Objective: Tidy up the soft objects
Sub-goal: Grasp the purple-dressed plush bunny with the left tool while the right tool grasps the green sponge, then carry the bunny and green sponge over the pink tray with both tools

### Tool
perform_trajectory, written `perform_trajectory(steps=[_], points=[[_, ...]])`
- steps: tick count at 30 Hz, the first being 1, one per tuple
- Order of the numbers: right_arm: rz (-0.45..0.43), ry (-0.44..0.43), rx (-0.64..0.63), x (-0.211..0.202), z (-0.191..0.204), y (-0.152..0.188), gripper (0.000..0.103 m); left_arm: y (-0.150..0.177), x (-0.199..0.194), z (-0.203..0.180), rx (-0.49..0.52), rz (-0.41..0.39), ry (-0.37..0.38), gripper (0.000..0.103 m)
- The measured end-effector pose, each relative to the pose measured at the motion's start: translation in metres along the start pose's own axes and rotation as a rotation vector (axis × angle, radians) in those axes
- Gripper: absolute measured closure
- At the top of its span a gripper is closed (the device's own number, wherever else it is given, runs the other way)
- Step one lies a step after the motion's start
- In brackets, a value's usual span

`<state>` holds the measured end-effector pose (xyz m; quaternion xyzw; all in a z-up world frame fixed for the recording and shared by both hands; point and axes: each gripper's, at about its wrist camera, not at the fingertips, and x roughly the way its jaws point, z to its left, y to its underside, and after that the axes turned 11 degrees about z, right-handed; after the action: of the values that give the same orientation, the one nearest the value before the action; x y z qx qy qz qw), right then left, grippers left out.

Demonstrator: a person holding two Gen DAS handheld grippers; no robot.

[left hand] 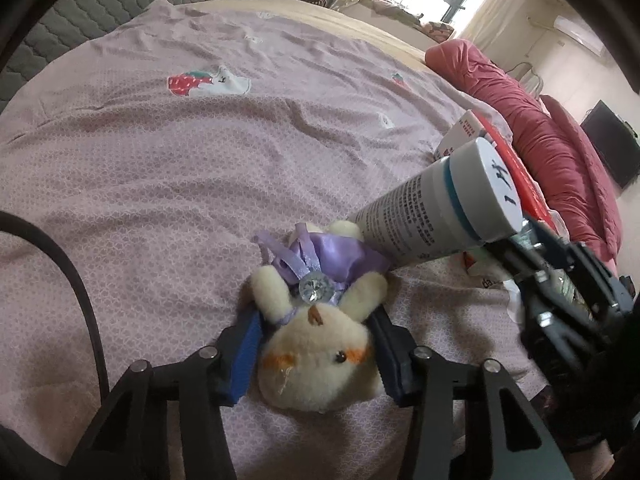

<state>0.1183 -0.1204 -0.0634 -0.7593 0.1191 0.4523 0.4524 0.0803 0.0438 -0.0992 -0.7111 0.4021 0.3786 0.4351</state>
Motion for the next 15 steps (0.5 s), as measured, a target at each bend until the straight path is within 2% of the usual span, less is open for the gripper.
perform_trajectory(steps=[8, 15], points=[[-0.100, 0.003, 0.107, -0.041, -0.015, -0.011, 0.064, -0.001, -0.010, 0.004, -0.017, -0.040, 0.046, 0.056], [-0.174, 0.024, 0.192, -0.075, -0.036, -0.012, 0.064, -0.001, -0.058, -0.005, 0.004, -0.194, 0.008, 0.056]])
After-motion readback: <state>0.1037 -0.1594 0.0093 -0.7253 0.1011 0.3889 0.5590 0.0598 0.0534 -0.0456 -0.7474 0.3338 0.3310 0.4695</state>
